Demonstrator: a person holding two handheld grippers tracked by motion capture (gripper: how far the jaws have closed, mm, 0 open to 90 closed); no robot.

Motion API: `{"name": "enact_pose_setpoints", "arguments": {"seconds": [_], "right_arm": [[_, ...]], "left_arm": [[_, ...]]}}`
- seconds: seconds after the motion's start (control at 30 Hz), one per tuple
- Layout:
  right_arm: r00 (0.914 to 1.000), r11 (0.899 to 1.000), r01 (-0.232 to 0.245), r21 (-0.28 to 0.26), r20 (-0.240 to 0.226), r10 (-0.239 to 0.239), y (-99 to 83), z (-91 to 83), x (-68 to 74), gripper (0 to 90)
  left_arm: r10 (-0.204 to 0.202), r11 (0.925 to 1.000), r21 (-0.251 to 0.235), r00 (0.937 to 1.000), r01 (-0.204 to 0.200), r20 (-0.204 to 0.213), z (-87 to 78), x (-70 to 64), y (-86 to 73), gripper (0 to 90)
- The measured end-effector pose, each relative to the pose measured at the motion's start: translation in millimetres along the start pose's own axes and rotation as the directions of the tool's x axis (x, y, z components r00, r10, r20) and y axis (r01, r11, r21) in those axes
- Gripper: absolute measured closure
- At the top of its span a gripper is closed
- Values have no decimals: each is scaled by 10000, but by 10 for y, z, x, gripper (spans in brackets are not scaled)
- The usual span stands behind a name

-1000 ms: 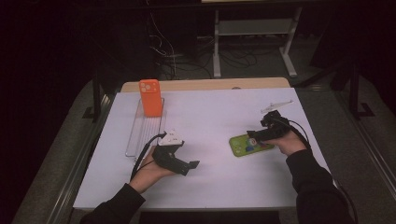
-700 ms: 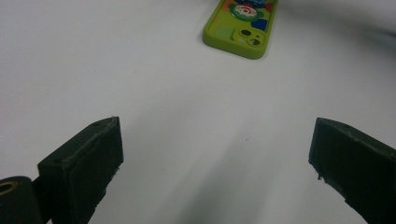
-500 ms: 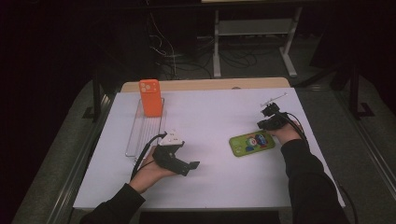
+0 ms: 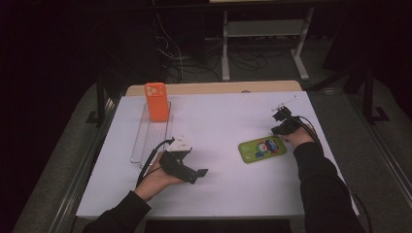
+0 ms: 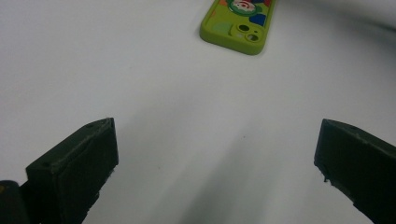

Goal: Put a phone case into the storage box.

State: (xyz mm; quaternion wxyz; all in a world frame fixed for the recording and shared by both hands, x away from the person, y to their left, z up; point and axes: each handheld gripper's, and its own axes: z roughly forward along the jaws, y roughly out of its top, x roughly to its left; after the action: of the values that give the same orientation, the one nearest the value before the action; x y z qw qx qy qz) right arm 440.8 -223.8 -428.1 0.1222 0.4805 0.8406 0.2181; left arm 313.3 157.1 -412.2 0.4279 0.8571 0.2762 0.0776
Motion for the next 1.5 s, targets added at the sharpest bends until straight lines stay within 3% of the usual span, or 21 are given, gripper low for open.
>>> {"name": "enact_pose_setpoints", "arguments": {"seconds": [0.4,0.57,0.93,1.4,1.5], "right_arm": [[9985,9994,257,240,-495,-245,-220,-101,14,883],[9967,9993,361,11,-725,-360,-370,-163,74,883],[9900,9950,914,-415,-1039,-952,-640,-289,292,884],[9679,9755,2013,-886,-1349,-2120,-804,-433,713,884],[9763,9776,1625,-1338,-1215,-1789,-806,-476,714,882]], "left_arm": [[-96,10000,7,10000,96,9,-5,-3,0,0],[-112,9999,6,9999,112,0,-3,-4,0,0],[-79,10000,-27,10000,79,-25,2,-5,-2,0],[-94,9999,73,10000,94,0,-7,-1,-4,0],[-104,9999,74,9999,104,-3,-5,-3,-4,0]]}}
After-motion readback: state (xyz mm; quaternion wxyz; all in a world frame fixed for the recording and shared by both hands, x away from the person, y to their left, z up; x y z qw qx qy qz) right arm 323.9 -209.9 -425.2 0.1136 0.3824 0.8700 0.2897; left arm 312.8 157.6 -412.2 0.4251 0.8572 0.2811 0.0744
